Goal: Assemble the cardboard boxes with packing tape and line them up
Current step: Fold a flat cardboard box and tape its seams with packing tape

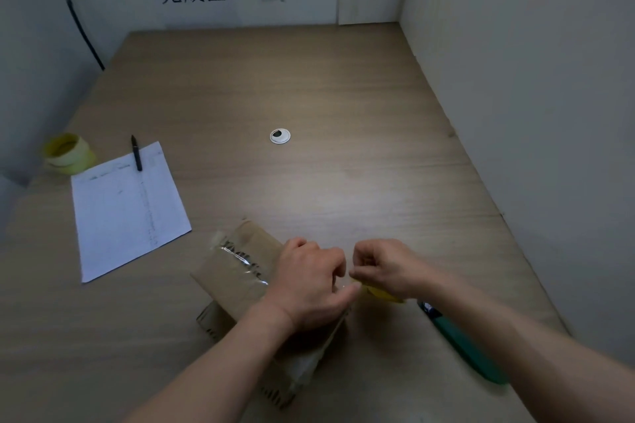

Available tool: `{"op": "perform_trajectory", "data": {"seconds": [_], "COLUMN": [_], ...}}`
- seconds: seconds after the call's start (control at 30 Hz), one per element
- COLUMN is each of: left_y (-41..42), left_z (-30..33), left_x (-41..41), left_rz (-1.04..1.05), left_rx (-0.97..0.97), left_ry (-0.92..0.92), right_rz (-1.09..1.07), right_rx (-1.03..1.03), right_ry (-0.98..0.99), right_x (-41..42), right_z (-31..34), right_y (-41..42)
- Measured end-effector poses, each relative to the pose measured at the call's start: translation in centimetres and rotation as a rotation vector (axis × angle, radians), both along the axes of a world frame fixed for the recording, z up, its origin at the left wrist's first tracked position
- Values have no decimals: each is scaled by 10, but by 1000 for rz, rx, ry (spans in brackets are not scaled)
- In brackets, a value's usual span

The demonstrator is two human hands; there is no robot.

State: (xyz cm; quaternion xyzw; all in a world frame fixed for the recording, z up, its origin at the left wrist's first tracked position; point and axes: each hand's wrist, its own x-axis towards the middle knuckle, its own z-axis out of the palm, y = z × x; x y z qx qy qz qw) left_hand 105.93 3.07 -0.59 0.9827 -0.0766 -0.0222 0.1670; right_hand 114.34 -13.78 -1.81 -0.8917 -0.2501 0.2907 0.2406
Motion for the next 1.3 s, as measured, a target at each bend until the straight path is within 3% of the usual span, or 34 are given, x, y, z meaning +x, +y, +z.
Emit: {"op": "perform_trajectory", "data": {"seconds": [0.17,0.33,0.4,0.53,0.6,0.67,0.73,0.8,0.83,0.97,1.3], "left_y": [-19,-29,-24,-5,10,35,64,90,98,108,97], "left_z": [19,25,20,16,22,22,16,9,6,6,11], "left_x": [11,19,16,-1,-15,-30,-45,-56,-60,-60,-60], "left_rz": [118,177,214,325,378,495,612,594,561,607,853], "left_rx": [201,257,126,-514,-519,-352,-216,-176,-188,-233,-297], "left_ry": [279,332,241,-211,-443,-515,-316,-9,57,52,251], "right_rz": [-394,-626,-665,-674,-639,-592,-563,-556,-551,-527,-600], "right_rx": [102,204,259,303,287,244,227,233,231,199,186], "right_ry": [-64,-240,-274,-288,-330,-368,-398,-442,-460,-490,-706], "right_x": [-10,-40,-53,-70,-75,-81,-86,-88,-88,-80,-74], "right_z": [-2,18,23,22,16,9,2,0,-1,0,35], "right_y": [-5,4,10,27,37,45,49,51,52,55,29]}}
